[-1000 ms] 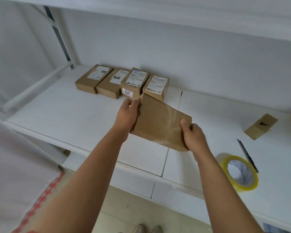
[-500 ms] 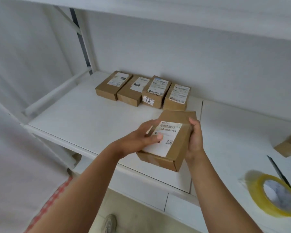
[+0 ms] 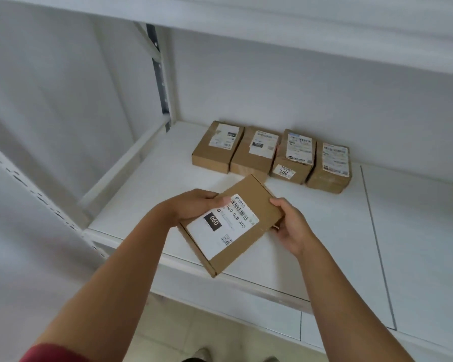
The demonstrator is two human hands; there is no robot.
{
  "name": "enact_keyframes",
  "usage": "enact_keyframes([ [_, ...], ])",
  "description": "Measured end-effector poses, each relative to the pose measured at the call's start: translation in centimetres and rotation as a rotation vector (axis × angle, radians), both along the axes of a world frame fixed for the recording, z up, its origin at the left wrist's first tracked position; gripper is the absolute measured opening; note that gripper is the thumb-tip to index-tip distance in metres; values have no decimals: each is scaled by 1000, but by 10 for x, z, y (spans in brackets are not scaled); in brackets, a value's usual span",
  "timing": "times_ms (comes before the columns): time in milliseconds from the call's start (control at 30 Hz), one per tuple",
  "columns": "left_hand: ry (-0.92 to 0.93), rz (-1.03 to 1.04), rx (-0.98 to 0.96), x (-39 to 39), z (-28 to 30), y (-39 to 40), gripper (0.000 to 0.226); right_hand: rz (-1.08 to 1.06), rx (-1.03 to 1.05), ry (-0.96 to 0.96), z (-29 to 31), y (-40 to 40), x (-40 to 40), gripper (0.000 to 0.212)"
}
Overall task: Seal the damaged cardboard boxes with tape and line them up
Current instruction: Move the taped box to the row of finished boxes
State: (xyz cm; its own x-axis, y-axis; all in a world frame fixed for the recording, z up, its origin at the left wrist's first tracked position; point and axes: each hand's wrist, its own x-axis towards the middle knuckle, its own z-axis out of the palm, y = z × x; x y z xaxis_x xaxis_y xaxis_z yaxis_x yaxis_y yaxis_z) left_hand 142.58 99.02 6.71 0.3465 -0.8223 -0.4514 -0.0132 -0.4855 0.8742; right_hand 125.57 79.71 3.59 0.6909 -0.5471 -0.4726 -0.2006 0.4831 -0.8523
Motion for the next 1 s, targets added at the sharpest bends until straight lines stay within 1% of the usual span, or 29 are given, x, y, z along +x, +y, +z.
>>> enact_keyframes([
  [33,72,-17,-32,12,0,5,53,-28,28,-12,0,-2,1,16],
  [67,170,15,-79,25,0,12,62,-98,66,-43,-1,-3,2,16],
  [133,424,190,-199,45,-6,23,83,-257,171,-131,-4,-2,3,17],
  [167,524,266,-266,50,-12,27,89,-298,226,-174,-5,2,5,18],
  [200,563,300,-326,49,-19,28,87,-303,274,-212,-6,8,8,21],
  [267,510,342,-409,38,-32,20,71,-229,345,-255,-14,30,15,35],
  [300,492,391,-444,30,-39,13,64,-155,335,-258,-20,43,18,41],
  [400,482,665,-484,19,-44,-5,53,111,160,-175,-34,72,24,50],
  [433,453,741,-469,22,-41,-6,47,163,141,-168,-34,75,25,50],
  [467,415,779,-445,29,-40,-5,43,163,159,-164,-32,75,27,50],
  [533,335,728,-364,45,-39,1,38,118,132,-129,-26,67,33,46],
  [633,175,567,-176,61,-40,8,37,268,-200,32,-18,64,50,39],
  [667,97,565,-131,65,-42,8,37,293,-256,61,-18,69,56,37],
  [767,-195,649,12,77,-47,6,44,198,-297,102,-21,81,77,33],
  [800,-266,654,60,80,-49,6,45,172,-292,113,-23,83,83,33],
  [933,-444,609,169,86,-58,4,34,177,-348,164,-28,89,101,36],
  [1000,-521,599,191,88,-59,2,34,177,-390,165,-27,89,107,31],
])
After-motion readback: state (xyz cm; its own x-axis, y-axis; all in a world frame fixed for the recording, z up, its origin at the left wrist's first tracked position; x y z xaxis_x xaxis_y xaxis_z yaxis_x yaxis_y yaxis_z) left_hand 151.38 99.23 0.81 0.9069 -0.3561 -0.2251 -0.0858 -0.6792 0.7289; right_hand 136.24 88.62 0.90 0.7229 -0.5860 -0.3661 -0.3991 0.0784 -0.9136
